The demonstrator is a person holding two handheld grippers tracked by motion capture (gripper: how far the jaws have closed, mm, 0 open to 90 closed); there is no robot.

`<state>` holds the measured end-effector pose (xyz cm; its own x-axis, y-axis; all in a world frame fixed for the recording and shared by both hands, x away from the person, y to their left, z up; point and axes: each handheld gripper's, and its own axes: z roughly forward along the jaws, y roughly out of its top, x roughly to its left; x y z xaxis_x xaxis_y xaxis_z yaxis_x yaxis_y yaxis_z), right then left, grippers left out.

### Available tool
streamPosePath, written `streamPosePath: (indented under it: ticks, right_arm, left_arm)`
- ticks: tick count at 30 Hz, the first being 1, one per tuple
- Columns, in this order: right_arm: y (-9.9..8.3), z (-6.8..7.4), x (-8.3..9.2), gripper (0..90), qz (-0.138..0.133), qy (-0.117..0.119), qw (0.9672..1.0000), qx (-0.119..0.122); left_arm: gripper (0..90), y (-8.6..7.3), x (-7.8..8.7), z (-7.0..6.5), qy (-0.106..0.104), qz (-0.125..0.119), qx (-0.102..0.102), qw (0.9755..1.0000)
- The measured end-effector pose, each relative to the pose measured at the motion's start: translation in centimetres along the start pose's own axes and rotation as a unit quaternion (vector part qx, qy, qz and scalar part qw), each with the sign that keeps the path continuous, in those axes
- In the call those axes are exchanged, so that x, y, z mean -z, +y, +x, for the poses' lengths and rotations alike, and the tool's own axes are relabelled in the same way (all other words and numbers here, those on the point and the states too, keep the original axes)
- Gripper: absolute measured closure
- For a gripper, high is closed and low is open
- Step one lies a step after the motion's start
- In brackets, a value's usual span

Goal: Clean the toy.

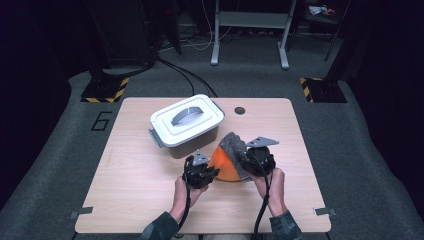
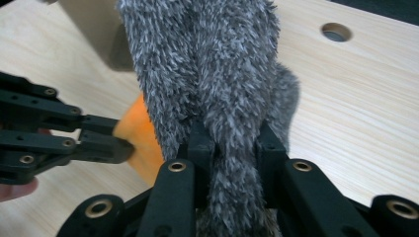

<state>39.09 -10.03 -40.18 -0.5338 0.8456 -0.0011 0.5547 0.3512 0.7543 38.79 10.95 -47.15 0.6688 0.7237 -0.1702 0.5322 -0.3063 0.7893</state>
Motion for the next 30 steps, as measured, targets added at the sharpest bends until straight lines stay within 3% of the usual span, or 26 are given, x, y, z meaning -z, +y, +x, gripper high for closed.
streamPosePath:
  ticks: [3, 5, 10, 20, 26, 30]
  right_arm:
    - [0.0, 0.7, -1.0, 74.8, 0.009, -0.002, 0.9999, 0.010]
    - [0.0, 0.7, -1.1, 74.8, 0.010, -0.004, 0.9999, -0.001]
    - [-0.3, 0.0, -1.0, 74.8, 0.012, -0.008, 0.9999, -0.001]
    - [-2.4, -3.1, -1.6, 74.8, 0.029, -0.029, 0.9980, -0.048]
    - [-4.2, -4.8, -2.9, 74.9, 0.058, -0.042, 0.9941, -0.081]
    - [-5.3, -5.6, -4.2, 74.8, 0.080, -0.047, 0.9916, -0.090]
  left_arm:
    - [81.3, 0.0, 0.0, 0.0, 0.001, -0.001, 0.002, 1.0000]
    - [81.3, 0.0, 0.0, 0.1, 0.002, -0.001, 0.001, 1.0000]
    - [81.3, 0.0, -0.1, 0.1, 0.000, -0.002, 0.001, 1.0000]
    - [81.4, 0.0, -0.1, 0.2, -0.001, 0.000, 0.002, 1.0000]
    - [81.4, 0.0, -0.2, 0.2, 0.000, 0.001, 0.003, 1.0000]
    - [81.4, 0.0, -0.2, 0.3, 0.001, 0.002, 0.002, 1.0000]
